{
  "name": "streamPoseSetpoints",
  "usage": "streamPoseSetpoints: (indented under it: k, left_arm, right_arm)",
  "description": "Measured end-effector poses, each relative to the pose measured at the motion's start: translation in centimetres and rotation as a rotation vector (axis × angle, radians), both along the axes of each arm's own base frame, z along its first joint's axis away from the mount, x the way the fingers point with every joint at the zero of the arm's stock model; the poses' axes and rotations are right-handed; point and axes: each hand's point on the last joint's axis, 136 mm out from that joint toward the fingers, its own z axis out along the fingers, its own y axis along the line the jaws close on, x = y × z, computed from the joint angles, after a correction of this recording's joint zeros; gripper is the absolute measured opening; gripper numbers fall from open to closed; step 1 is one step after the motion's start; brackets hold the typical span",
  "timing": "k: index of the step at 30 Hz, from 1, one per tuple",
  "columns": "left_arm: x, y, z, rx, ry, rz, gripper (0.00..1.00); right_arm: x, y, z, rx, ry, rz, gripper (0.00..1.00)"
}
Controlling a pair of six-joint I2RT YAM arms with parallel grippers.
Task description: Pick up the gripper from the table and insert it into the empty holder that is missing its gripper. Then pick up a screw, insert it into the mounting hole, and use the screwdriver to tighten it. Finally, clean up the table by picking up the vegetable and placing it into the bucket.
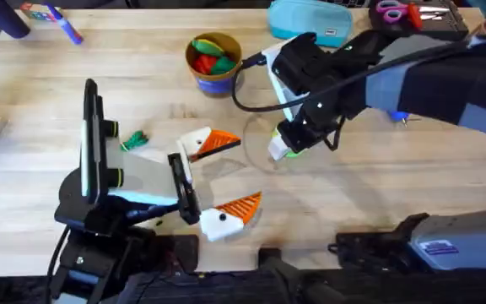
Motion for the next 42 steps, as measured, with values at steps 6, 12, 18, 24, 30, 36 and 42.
streamPoseSetpoints:
  k: [6,12,18,24,30,36,42]
  left_arm:
    - [0.00,0.00,0.00,0.000,0.000,0.000,0.988]
    - [0.00,0.00,0.00,0.000,0.000,0.000,0.988]
    - [0.00,0.00,0.00,0.000,0.000,0.000,0.988]
    - [0.00,0.00,0.00,0.000,0.000,0.000,0.988]
    - [0.00,0.00,0.00,0.000,0.000,0.000,0.988]
    - [0.00,0.00,0.00,0.000,0.000,0.000,0.988]
    - [0.00,0.00,0.00,0.000,0.000,0.000,0.988]
  right_arm:
    - [-0.12,-0.09,-0.14,-0.004,0.006,-0.004,0.522]
    - [-0.15,-0.11,-0.15,-0.005,0.007,-0.006,0.433]
    - [-0.04,-0.19,-0.16,-0.010,0.002,-0.008,0.149]
    - [-0.05,-0.19,-0.16,-0.009,0.002,-0.015,0.008]
    - [-0.27,-0.35,-0.43,-0.013,0.008,-0.015,0.007]
    - [-0.25,-0.34,-0.48,-0.013,0.007,-0.015,0.007]
    - [-0.20,-0.30,-0.38,-0.012,0.006,-0.015,0.007]
